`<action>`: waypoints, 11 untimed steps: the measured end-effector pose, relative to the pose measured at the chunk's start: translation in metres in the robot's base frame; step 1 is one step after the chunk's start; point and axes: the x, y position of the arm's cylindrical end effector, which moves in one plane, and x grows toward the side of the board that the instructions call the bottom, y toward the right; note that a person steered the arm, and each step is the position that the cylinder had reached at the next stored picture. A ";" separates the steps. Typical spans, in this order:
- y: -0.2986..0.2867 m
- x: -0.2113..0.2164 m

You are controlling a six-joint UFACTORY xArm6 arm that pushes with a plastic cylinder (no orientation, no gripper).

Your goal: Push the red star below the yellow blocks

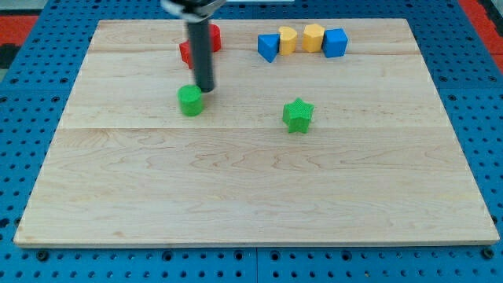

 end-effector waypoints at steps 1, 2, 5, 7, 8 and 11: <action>-0.070 -0.044; -0.050 -0.068; 0.036 -0.074; 0.106 -0.024; 0.174 -0.050; 0.138 -0.008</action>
